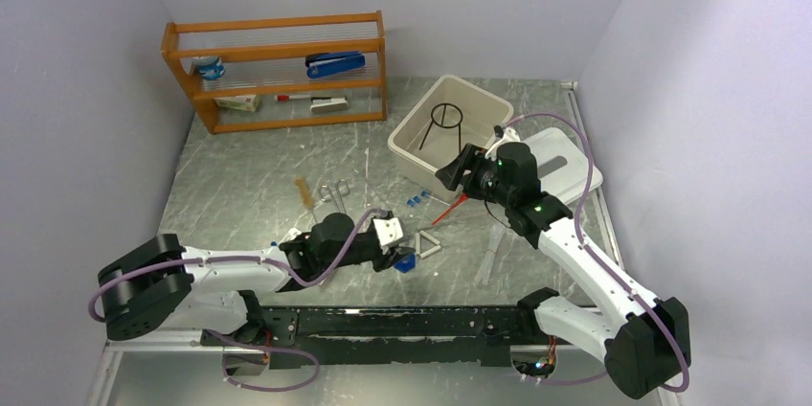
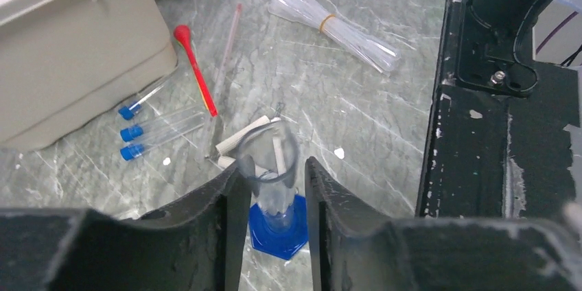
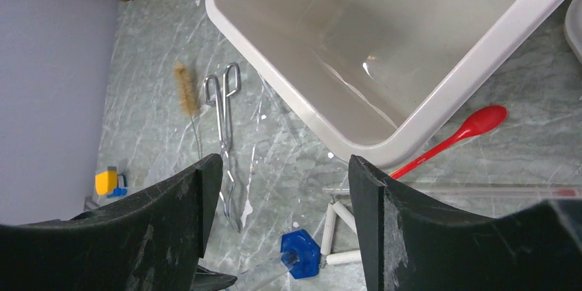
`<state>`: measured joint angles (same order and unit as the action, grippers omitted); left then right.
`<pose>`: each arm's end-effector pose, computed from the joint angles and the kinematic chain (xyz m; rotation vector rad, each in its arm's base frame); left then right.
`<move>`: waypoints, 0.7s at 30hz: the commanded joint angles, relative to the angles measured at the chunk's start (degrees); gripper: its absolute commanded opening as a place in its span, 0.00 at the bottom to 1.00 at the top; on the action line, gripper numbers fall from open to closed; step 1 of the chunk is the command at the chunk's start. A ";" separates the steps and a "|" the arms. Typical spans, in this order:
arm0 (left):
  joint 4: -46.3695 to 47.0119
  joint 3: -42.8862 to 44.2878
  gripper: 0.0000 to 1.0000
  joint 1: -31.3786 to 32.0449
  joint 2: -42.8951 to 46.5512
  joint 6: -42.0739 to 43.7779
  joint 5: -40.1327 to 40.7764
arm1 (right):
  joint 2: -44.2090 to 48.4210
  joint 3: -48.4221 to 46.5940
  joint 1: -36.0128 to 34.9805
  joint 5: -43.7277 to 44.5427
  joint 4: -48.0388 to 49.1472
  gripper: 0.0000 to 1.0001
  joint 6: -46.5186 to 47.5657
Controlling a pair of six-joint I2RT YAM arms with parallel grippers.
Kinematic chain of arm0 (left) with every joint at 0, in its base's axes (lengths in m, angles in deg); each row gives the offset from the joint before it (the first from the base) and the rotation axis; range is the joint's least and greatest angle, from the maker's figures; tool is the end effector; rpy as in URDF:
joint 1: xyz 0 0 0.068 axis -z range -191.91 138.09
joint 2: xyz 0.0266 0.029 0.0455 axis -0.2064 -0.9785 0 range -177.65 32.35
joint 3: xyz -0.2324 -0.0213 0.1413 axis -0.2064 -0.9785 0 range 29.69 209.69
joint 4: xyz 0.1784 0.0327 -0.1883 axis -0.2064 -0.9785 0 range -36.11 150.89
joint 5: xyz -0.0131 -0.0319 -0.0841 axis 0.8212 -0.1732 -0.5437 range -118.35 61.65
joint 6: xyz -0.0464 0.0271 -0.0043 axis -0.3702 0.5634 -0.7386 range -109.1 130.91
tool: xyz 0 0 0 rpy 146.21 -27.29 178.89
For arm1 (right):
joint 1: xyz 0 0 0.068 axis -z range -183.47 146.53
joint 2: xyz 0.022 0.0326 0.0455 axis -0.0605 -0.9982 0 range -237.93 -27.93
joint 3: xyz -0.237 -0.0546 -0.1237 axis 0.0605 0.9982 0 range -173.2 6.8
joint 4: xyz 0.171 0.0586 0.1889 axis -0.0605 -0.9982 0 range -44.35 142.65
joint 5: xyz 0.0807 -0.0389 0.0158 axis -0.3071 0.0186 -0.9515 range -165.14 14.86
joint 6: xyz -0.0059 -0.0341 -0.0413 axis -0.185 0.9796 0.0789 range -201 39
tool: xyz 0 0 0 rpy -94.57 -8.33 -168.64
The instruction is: Organize the chemistry lab equipment
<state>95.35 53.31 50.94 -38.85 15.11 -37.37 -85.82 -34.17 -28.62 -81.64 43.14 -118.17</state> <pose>0.1095 -0.2258 0.1982 1.1365 1.5024 -0.8600 0.2060 0.1010 0.2746 0.1480 2.1184 0.7834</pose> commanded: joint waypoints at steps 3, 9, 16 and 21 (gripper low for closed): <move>6.61 1.76 0.36 0.66 -2.86 5.62 -0.92 | 1.27 0.60 0.01 0.63 1.90 0.70 1.36; 9.35 1.73 0.25 0.61 -2.00 4.71 1.38 | 0.74 -0.53 -0.01 -0.71 1.85 0.70 3.30; -8.69 12.26 0.20 -1.48 1.60 -8.79 7.44 | 3.24 -1.05 0.01 -6.87 3.04 0.71 9.04; -23.62 21.99 0.22 -5.87 2.65 -17.24 5.24 | 5.45 -1.60 0.00 -15.72 5.43 0.71 12.68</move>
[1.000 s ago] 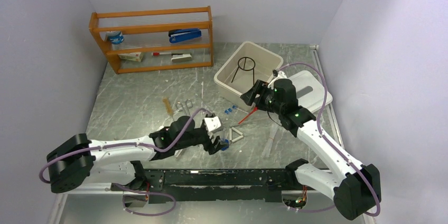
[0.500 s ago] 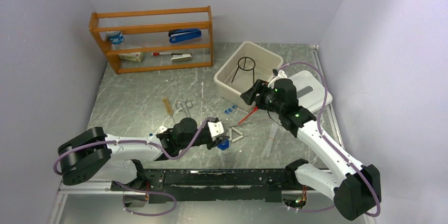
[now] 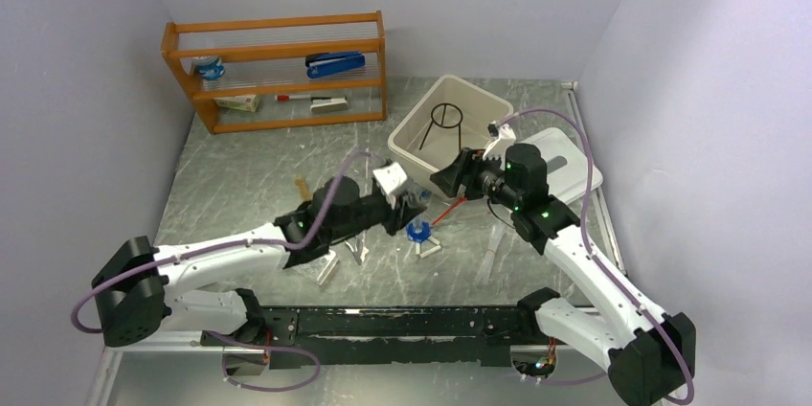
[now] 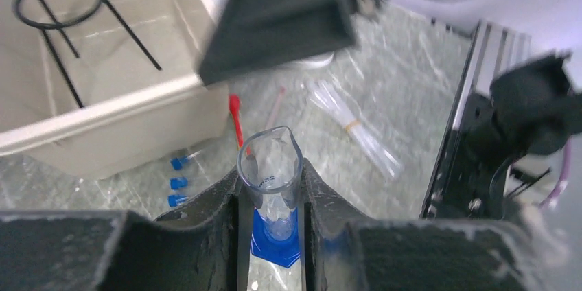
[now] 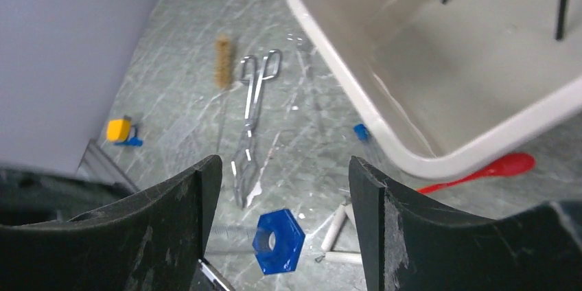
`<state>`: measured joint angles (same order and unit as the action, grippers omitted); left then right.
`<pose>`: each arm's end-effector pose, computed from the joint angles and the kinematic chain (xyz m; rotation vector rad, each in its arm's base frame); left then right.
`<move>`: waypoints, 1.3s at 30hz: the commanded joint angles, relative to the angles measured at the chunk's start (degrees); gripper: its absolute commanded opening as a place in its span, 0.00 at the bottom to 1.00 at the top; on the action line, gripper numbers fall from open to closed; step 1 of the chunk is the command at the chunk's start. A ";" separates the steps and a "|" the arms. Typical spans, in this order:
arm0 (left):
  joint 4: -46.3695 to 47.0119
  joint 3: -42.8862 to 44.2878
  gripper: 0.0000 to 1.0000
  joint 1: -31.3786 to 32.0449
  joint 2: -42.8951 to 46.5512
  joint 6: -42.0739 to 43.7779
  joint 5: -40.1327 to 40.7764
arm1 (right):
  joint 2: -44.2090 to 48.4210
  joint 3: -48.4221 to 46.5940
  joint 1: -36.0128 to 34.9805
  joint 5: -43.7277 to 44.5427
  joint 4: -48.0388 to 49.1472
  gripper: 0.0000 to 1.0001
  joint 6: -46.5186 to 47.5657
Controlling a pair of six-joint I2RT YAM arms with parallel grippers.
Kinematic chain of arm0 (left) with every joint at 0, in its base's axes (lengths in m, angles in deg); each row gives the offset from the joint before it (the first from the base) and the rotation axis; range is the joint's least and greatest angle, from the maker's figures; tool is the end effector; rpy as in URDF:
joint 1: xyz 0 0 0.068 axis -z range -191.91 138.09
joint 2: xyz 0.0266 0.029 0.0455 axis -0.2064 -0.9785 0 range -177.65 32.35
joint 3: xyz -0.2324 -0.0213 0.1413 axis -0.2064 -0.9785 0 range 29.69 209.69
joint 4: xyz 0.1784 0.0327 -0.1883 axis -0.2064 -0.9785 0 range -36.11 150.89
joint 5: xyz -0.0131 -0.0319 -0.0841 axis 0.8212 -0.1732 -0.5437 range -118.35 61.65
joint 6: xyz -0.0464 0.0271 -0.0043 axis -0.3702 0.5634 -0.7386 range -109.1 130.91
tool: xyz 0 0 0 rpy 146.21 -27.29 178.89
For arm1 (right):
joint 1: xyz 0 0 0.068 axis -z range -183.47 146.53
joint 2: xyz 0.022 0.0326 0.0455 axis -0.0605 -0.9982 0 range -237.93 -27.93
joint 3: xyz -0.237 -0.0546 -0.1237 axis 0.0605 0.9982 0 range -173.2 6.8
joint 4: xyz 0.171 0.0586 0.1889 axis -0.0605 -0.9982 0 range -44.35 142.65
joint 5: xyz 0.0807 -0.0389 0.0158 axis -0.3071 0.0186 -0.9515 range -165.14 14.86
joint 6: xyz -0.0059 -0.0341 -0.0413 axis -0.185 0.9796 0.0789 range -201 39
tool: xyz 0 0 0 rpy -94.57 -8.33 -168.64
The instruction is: Organize the chemistry lab equipment
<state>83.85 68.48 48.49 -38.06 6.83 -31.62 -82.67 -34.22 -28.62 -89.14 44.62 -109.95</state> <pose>0.1365 -0.2444 0.2683 0.8898 1.5685 -0.8697 0.1961 0.1014 0.2891 -0.1015 2.0360 0.8481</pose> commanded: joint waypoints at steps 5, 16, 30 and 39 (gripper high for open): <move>-17.60 10.53 0.22 -11.23 2.68 -15.96 -7.96 | 4.32 -1.86 -0.01 -11.05 6.27 0.71 3.67; -28.67 22.19 0.21 -16.49 -0.76 -24.95 -16.56 | -0.99 -4.11 -0.98 -24.90 9.28 0.74 8.09; -27.83 25.96 0.21 -18.32 -5.14 -28.25 -21.55 | -5.88 -3.89 -3.09 -25.91 12.17 0.67 7.71; -25.95 26.54 0.21 -19.24 -5.10 -29.98 -22.53 | -8.31 -2.98 -5.24 -24.65 13.23 0.57 7.22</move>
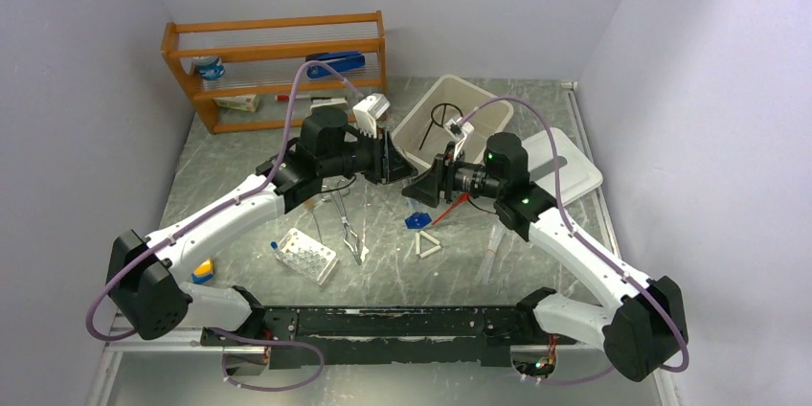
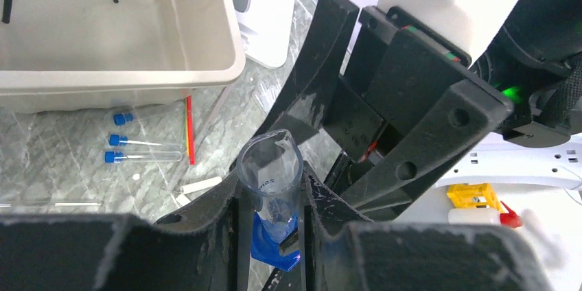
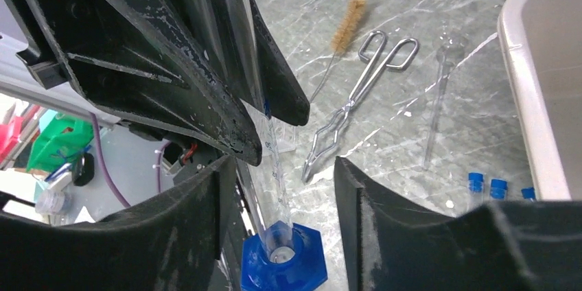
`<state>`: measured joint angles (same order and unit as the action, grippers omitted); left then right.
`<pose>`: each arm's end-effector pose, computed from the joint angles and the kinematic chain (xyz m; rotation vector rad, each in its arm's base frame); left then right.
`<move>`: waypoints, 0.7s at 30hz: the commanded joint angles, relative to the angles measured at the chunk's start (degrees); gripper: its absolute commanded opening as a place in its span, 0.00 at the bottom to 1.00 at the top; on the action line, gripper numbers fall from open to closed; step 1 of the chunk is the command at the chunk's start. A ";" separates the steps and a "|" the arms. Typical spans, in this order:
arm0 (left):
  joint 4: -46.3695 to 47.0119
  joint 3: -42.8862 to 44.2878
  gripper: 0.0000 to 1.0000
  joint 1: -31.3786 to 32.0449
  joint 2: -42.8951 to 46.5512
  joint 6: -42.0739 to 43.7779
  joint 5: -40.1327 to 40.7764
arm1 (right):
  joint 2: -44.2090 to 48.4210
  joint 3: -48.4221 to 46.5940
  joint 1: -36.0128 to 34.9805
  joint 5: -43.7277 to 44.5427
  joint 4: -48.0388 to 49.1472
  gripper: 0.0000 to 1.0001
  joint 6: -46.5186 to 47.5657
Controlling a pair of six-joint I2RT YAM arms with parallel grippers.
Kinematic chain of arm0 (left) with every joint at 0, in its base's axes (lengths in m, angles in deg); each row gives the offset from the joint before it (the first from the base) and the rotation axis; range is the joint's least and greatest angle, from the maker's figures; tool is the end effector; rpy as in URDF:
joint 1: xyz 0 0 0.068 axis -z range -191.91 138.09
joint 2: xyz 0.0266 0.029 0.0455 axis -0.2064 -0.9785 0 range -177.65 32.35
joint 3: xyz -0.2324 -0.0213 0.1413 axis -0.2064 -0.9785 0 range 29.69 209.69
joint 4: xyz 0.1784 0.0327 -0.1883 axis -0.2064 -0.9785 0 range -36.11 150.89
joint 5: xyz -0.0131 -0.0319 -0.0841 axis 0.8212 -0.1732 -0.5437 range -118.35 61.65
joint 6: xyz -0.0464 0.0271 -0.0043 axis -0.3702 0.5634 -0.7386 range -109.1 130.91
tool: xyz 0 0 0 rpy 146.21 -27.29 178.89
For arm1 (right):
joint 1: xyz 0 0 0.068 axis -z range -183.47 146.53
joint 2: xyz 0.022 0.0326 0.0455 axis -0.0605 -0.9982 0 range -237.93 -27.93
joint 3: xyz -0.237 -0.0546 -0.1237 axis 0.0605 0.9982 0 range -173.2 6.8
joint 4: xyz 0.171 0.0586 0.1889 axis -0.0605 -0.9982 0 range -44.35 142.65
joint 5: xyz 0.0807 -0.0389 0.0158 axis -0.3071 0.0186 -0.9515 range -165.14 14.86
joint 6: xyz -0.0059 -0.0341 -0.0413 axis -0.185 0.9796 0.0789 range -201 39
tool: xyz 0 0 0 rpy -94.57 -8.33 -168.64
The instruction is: Organize the chemistry lab equipment
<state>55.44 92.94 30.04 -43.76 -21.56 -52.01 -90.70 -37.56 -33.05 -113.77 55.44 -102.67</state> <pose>0.2211 -0.2180 0.3402 0.4784 2.0167 -1.2370 0.2053 0.1420 0.3005 -0.6356 1.8622 1.2247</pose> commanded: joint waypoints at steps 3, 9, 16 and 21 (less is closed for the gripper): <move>3.04 1.94 0.21 -1.23 0.96 -1.88 -2.30 | -0.30 0.58 -1.07 0.12 3.39 0.45 -0.69; 3.95 1.47 0.30 -1.56 1.68 -2.33 -2.04 | 0.99 1.60 -1.53 1.18 5.76 0.31 -1.73; 3.54 0.64 0.84 -2.03 4.82 -0.98 6.57 | 4.70 3.37 -1.55 6.47 9.18 0.27 -4.06; -2.27 2.34 0.97 -2.49 9.34 4.32 20.20 | 6.41 2.01 -1.56 17.11 6.80 0.27 -5.32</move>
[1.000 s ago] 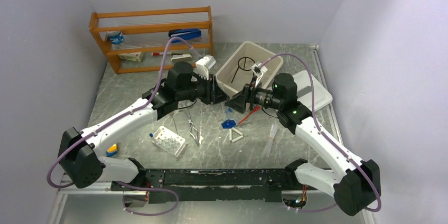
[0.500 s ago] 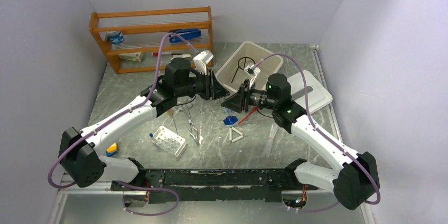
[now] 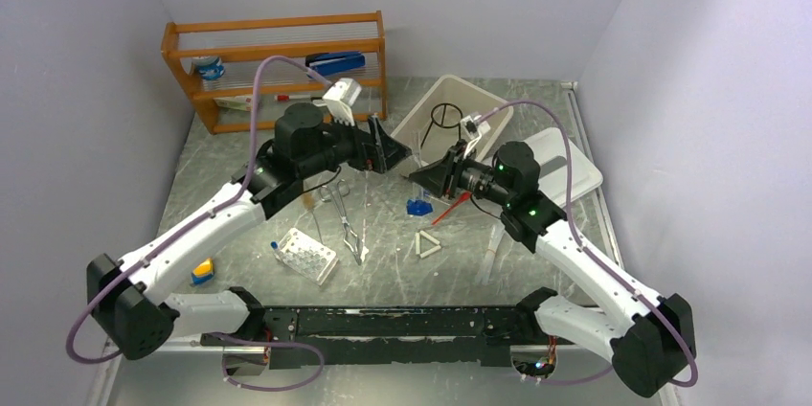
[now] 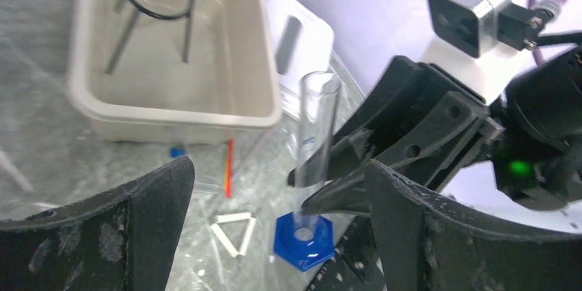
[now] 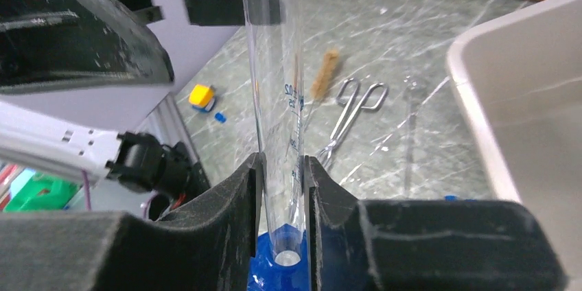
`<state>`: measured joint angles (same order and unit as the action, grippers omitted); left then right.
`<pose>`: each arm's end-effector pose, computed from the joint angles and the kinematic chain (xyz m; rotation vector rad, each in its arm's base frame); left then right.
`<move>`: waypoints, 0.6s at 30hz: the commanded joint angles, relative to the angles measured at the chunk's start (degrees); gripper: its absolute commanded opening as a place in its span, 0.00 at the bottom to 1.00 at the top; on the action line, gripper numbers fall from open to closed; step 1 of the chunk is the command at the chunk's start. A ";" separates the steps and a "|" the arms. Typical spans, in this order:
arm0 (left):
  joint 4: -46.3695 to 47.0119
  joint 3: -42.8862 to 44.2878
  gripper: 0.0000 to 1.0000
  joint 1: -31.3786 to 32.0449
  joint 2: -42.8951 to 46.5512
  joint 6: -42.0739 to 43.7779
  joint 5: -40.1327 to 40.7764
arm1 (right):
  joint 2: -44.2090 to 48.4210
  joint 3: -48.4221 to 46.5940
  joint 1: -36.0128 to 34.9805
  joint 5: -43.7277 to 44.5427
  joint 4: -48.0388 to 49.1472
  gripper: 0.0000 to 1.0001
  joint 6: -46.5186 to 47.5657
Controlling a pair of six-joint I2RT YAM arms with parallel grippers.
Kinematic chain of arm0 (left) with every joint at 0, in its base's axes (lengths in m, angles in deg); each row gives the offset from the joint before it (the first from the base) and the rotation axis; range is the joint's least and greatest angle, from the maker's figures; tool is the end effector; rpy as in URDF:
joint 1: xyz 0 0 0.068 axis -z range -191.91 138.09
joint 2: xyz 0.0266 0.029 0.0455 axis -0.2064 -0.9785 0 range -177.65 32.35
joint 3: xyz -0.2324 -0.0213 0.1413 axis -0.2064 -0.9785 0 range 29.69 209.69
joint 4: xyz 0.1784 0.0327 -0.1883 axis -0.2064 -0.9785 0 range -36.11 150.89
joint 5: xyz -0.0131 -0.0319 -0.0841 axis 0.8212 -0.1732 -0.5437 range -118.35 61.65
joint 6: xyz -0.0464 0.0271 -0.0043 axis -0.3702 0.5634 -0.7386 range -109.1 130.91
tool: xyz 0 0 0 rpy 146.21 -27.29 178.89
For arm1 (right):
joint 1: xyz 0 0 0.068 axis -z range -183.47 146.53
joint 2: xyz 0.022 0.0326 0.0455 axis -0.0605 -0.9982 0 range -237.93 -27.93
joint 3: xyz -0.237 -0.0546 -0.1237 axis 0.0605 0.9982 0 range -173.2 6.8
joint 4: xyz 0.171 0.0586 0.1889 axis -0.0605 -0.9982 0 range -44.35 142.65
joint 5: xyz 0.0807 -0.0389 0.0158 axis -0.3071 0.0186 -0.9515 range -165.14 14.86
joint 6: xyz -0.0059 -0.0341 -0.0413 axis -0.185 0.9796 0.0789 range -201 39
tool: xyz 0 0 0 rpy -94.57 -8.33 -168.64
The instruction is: Organize the chemistry lab equipment
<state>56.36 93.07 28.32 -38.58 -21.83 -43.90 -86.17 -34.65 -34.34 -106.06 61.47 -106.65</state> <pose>0.2156 -0.1949 0.3676 0.3361 1.8972 -1.1309 0.1936 0.1369 0.3102 -0.5112 1.7672 1.1721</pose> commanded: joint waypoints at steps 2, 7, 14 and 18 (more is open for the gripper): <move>-7.01 2.89 0.97 -0.81 6.19 6.62 18.90 | 2.19 -2.27 -0.32 14.30 -1.03 0.26 -1.33; -13.42 1.75 0.97 -0.85 11.10 13.40 24.30 | 2.16 -5.58 -0.31 31.00 -4.85 0.25 -2.55; -15.61 -2.44 0.96 -0.84 13.66 16.33 22.89 | -6.12 -16.50 -0.28 49.41 -15.71 0.26 -5.61; -16.52 -3.46 0.95 -0.78 13.45 17.87 22.04 | -12.51 -22.26 -0.31 56.42 -22.64 0.26 -8.53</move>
<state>42.32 91.10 27.86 -25.01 -7.23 -22.11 -93.89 -52.38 -34.34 -61.95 47.77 -111.61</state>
